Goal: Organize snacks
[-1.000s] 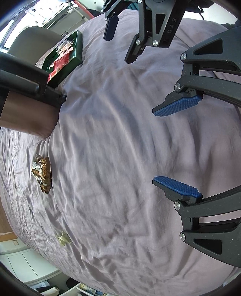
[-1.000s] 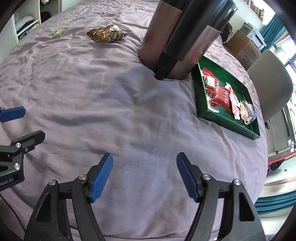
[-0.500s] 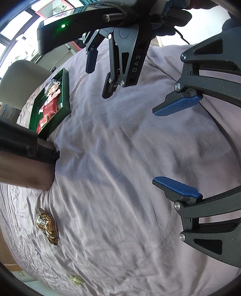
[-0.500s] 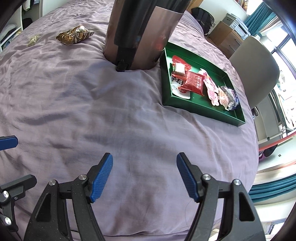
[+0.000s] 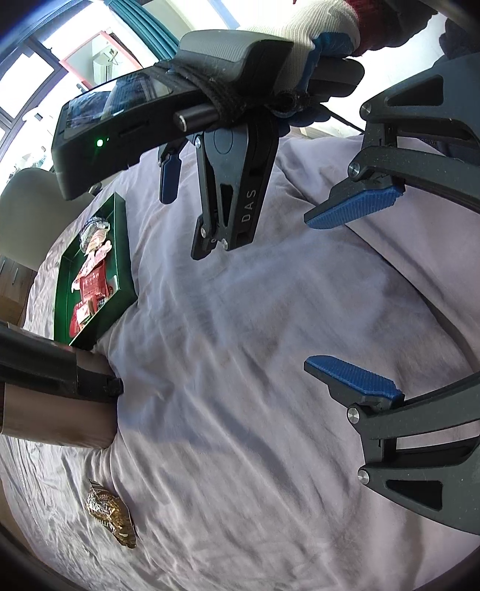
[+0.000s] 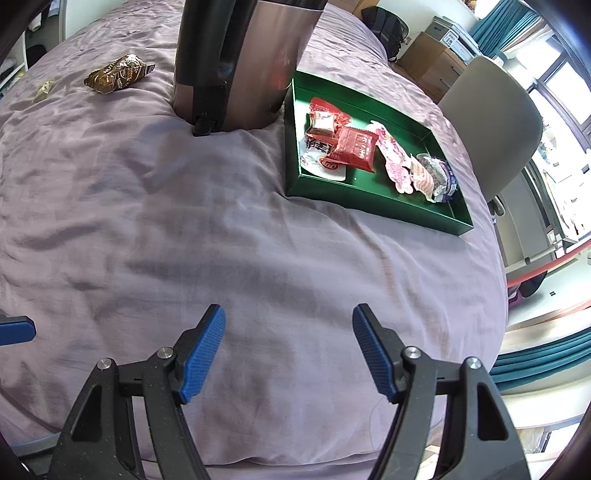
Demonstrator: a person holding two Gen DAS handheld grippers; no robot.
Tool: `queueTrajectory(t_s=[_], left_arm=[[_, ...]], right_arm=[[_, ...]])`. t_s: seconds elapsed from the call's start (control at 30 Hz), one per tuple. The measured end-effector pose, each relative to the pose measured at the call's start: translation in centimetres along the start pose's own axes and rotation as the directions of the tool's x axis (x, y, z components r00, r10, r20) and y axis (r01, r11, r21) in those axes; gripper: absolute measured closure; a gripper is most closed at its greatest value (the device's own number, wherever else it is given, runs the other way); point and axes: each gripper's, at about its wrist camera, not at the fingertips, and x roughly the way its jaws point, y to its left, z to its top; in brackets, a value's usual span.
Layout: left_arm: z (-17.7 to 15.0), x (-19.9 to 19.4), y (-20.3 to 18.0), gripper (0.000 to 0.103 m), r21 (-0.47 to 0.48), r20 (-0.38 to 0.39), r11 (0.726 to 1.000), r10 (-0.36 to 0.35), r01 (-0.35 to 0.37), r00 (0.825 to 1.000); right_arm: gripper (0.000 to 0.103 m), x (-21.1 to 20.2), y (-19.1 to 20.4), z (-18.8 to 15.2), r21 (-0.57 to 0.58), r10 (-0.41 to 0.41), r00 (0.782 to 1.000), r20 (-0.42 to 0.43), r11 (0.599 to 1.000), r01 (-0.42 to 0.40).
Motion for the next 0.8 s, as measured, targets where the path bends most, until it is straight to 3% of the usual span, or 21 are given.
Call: queueTrajectory(t_s=[0.4,0.63,0.8], left_arm=[[0.2,0.1,-2.6,0.037,0.074,-0.008,0.994,-0.077,0.077,0.997],[0.3,0.1,-3.8,0.037,0.101,-0.019,0.98,-0.169,0.17,0.985],[0.2,0.1,-4.7,0.037,0.126,-0.025,0.973,-0.19,0.192,0.981]], right_arm=[[0.0,0.4,-0.8,-0.4,0.019,-0.018,1.0,-0.011,1.0,0.018],[0.0,0.6,-1.2,-0.6,0.026,-0.023,1.0,-0.016,0.999,0.023],[0.0,0.8,-1.4,-0.7,0.027,-0.024,0.999,-0.022,0.999,0.025]])
